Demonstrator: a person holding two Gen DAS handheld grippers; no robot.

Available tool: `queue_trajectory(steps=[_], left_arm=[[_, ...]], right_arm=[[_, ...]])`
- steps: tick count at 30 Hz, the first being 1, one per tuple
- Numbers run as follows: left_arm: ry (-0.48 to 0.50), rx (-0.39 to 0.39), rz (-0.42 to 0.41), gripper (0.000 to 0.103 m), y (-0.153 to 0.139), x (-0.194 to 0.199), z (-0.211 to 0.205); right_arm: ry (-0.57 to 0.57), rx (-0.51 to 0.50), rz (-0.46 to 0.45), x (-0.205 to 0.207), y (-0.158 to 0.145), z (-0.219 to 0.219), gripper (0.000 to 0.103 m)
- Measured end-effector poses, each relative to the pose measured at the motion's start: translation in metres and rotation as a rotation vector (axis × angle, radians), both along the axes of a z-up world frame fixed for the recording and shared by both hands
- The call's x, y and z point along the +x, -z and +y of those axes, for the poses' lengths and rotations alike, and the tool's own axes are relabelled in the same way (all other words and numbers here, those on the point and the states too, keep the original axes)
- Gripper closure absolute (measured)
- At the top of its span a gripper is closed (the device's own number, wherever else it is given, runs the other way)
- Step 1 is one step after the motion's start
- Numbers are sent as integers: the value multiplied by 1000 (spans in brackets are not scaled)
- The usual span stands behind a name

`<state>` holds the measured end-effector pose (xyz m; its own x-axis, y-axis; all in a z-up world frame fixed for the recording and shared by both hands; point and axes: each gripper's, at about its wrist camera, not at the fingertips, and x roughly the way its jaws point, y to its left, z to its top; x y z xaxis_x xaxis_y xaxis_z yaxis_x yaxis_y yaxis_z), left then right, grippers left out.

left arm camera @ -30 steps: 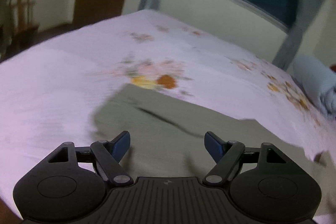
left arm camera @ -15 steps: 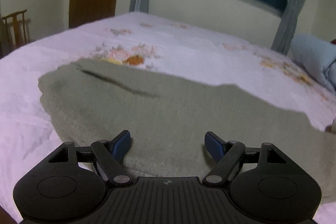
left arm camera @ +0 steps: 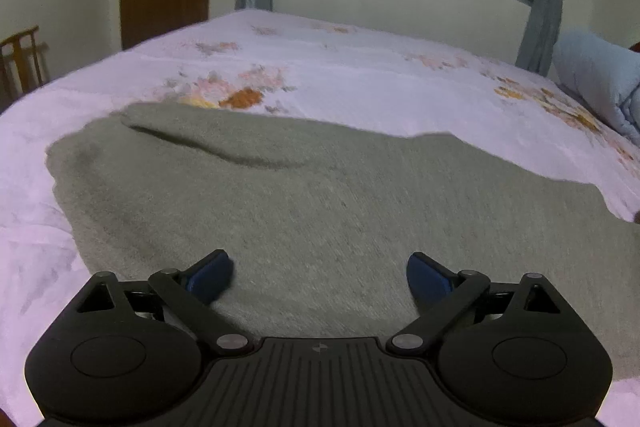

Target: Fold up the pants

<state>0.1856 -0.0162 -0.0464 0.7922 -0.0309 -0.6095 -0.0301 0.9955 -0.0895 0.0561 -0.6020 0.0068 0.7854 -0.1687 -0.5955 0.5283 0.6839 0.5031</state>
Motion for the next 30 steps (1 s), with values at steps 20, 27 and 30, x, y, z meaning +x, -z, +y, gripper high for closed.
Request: queue_trajectory(steps=[20,27,30], left_arm=[[134,39,161,8,-11,14,41],[158,26,178,8,-12,21,44],[165,20,180,8,-13,19,45]], right_arm=[[52,-207,-12,-103,-69,25,102],[108,-147,16,-128,-48,25,102],[139,-99,27,-132,-31,20,102]])
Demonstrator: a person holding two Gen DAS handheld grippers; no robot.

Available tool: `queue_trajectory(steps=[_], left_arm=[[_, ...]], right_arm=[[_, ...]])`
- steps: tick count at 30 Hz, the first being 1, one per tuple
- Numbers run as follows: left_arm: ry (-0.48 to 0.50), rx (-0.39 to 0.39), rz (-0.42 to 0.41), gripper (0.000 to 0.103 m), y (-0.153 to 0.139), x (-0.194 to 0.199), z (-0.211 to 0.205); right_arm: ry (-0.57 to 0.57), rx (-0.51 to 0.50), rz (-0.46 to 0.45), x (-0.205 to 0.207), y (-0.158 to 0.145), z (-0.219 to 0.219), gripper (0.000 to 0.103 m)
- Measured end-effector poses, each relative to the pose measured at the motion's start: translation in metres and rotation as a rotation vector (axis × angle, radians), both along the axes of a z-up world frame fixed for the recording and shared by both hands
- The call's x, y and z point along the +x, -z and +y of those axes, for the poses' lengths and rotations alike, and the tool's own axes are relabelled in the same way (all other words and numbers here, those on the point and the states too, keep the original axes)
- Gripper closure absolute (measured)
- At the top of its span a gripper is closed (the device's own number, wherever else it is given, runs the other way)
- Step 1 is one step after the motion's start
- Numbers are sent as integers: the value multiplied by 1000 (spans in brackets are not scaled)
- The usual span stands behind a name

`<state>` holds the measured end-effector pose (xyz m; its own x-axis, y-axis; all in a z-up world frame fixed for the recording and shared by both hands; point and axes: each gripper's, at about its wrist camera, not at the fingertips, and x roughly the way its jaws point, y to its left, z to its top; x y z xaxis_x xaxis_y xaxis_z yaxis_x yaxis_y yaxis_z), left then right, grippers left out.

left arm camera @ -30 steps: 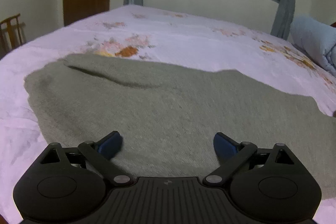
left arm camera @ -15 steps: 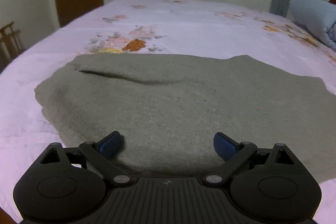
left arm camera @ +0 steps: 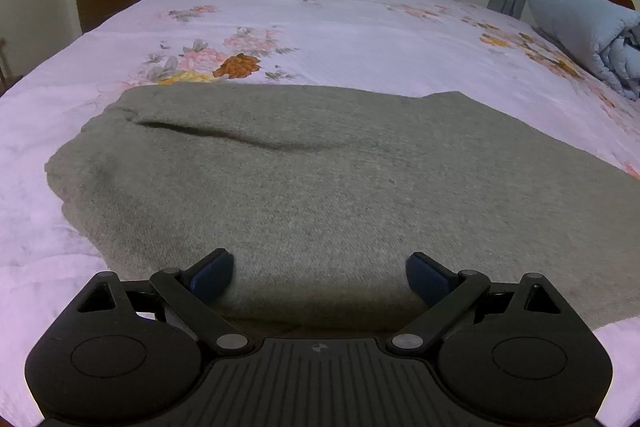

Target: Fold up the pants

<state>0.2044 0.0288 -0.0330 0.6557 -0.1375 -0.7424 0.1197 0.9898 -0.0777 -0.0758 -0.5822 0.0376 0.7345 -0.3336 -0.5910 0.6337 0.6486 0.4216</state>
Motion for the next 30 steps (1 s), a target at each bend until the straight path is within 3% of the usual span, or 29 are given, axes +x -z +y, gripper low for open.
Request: queue_trajectory(steps=[7,11,13,14,17,19,22,26,30], left_arm=[[7,11,-4,8,0,-3,-1],[-3,4,-14,8,-4,-6,-2],[-21,-18,-40,8,-7,-14,1],[-36,-23,-53,8,-8,-18,3],[-100,-19,-100,8,-8,-33,7],[-165,-32,-118,8,-8,-44,10],[-248,-111,-111,8,-4,-62,17],[-243,-99,-86,8,-5,-73,22],[-256,-93,-86,8,-3,-86,31]], right_arm=[[11,18,-14,-5,12,-2,102],[-18,33,64,14,30,-16,102],[-2,7,47,7,22,-14,92],[37,-15,25,-2,14,-9,81],[25,-18,-44,-22,-3,16,82],[-51,75,-104,-22,-5,33,82],[-177,186,-144,-7,0,74,81],[-306,301,-144,23,17,137,77],[-333,452,-159,36,34,169,77]])
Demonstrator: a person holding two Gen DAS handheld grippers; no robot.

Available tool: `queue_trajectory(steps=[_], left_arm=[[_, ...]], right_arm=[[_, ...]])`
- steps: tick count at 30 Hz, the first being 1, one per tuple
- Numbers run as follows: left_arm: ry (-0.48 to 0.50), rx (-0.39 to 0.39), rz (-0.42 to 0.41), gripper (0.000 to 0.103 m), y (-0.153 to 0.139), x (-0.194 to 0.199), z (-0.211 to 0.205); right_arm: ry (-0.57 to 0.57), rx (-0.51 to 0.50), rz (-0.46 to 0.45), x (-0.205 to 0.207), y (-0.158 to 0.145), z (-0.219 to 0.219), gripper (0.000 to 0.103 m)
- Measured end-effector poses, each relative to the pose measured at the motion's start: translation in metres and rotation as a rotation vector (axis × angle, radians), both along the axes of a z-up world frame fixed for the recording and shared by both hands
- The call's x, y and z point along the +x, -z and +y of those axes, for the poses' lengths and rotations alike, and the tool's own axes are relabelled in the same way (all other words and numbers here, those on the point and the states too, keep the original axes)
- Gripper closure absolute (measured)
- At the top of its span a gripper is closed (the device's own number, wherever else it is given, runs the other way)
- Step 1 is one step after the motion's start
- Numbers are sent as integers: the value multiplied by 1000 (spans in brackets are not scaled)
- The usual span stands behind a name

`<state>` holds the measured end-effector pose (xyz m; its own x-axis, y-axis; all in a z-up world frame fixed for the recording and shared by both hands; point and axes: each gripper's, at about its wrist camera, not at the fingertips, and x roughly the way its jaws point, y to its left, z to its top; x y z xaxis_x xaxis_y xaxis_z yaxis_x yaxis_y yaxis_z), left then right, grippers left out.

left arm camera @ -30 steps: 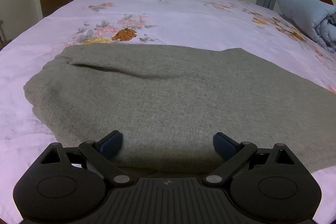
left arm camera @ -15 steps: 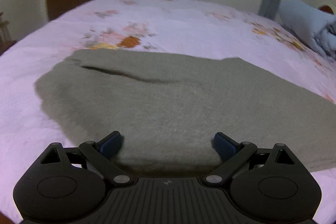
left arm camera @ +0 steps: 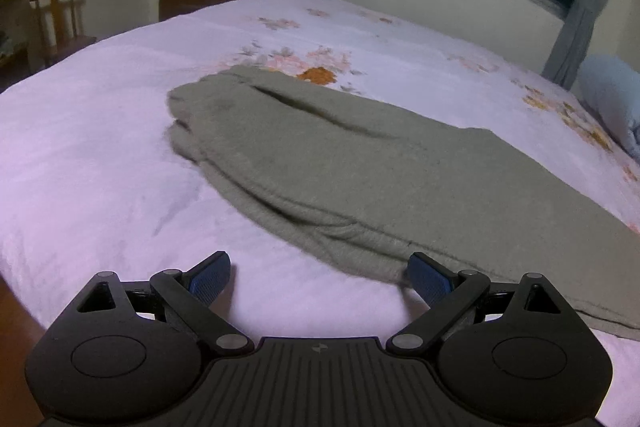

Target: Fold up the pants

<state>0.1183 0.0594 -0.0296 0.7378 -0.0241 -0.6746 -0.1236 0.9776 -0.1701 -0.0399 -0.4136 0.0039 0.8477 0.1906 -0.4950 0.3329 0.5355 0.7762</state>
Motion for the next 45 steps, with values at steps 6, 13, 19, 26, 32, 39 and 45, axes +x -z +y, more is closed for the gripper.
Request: queue_trajectory(steps=[6,13,19,26,32,39,45], left_arm=[[19,-5,-20,8,-2,-12,1],[7,-29,-8,8,1,-12,4],[-14,-39,-11,8,4,-9,9],[-12,-30,-10,8,5,-7,8],[-4,-27,-5,8,5,-7,6],[-8,-32,6,8,6,-5,6],[3,-13,4,8,6,-5,3]], right_arm=[[-6,111,24,10,15,16,78],[15,145,45,18,23,18,79],[8,146,47,30,24,24,85],[-25,28,28,22,8,33,103],[-33,0,87,21,24,29,103],[-10,147,81,25,33,17,98],[-10,212,37,30,38,23,103]])
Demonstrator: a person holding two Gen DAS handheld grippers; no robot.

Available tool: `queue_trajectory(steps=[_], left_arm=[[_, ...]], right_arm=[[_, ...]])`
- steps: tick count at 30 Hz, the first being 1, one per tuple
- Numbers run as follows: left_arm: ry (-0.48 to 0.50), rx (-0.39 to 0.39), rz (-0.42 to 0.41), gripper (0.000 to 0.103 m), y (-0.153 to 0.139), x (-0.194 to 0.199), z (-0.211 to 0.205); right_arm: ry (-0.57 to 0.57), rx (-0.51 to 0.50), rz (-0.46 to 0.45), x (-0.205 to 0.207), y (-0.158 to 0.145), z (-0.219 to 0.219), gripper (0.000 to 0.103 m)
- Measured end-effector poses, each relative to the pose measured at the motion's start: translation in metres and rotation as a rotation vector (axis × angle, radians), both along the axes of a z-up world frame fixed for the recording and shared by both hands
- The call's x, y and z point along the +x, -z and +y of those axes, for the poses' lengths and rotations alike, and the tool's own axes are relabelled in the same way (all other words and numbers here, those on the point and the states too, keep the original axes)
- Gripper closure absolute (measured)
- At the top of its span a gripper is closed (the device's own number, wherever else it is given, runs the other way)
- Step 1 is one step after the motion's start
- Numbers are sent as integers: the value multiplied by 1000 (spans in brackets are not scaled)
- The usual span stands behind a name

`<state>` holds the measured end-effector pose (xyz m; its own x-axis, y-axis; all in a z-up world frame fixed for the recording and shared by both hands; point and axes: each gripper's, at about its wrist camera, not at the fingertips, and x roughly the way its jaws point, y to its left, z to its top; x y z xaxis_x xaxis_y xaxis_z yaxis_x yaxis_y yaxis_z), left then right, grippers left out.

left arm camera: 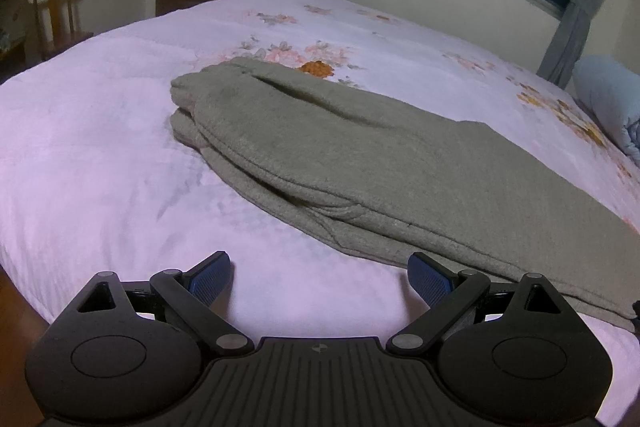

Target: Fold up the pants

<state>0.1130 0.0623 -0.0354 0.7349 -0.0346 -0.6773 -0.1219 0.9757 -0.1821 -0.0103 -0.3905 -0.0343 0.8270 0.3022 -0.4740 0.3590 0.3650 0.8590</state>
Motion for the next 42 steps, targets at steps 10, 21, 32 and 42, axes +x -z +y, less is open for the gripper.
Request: queue_trajectory(steps=[10,21,32,42], left_arm=[[13,28,3,8,0,2,-4],[180,113,-67,8,-14,11,-64],[181,165,-96,8,-25,50,-92],[45,258,25,2,3,103,-40]], right_arm=[[-17,-39,24,6,10,2,103],[5,-344,45,-4,-43,-84,93],[141,-382,15,20,-65,-152,87],[-12,-635,219,82,-52,-167,103]])
